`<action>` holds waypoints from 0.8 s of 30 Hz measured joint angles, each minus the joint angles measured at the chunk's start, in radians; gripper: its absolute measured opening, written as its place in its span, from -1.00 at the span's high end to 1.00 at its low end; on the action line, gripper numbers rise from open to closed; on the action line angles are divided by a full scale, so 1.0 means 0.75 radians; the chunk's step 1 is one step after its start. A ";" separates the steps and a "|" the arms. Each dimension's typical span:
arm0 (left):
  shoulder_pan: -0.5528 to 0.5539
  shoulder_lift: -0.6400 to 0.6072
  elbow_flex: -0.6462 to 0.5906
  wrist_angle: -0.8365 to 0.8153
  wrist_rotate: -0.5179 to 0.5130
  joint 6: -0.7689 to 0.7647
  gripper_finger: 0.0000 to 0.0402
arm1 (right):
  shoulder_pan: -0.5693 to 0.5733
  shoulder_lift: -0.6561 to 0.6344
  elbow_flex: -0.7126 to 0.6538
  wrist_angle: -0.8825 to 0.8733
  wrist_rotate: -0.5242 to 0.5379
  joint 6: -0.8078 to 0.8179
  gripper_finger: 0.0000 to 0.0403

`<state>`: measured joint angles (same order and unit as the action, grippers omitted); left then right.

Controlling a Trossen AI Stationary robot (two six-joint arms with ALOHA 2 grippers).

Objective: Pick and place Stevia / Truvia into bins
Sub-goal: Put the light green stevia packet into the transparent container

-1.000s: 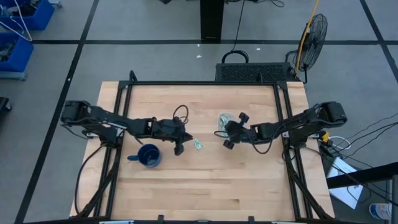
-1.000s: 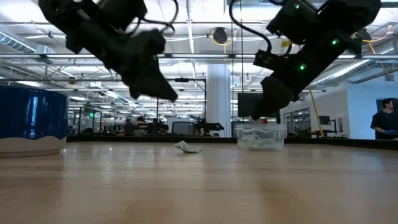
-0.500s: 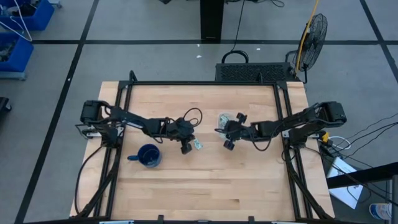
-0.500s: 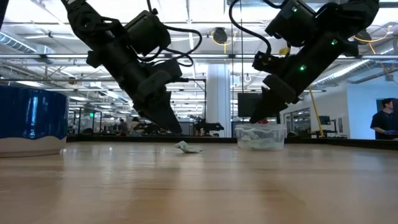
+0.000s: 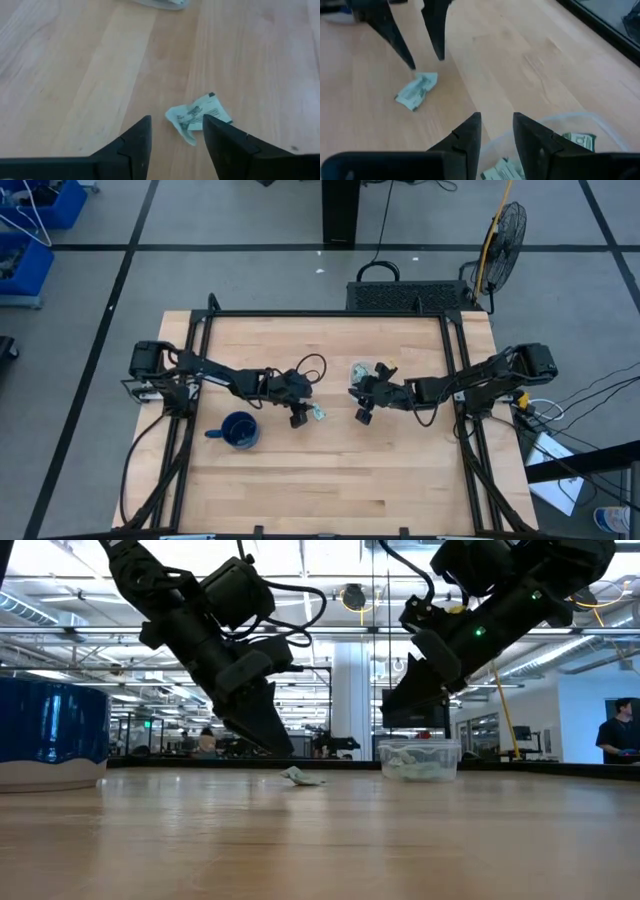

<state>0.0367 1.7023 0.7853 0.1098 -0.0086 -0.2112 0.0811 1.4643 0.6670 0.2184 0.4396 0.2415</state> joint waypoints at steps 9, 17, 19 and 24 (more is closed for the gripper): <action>-0.001 0.026 0.000 0.032 -0.057 -0.011 0.08 | 0.001 0.000 0.001 0.014 -0.080 0.010 0.48; 0.005 0.149 -0.001 0.125 -0.069 -0.026 0.08 | 0.002 0.000 0.001 0.024 -0.106 0.007 0.49; 0.010 0.155 0.001 0.126 -0.067 -0.026 0.09 | 0.002 0.000 0.001 0.033 -0.106 0.006 0.49; 0.010 0.144 0.000 0.121 -0.052 -0.024 0.25 | 0.002 0.000 0.001 0.034 -0.106 0.006 0.49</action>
<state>0.0444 1.8103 0.7856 0.2008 -0.0477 -0.2294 0.0826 1.4643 0.6678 0.2440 0.3599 0.2459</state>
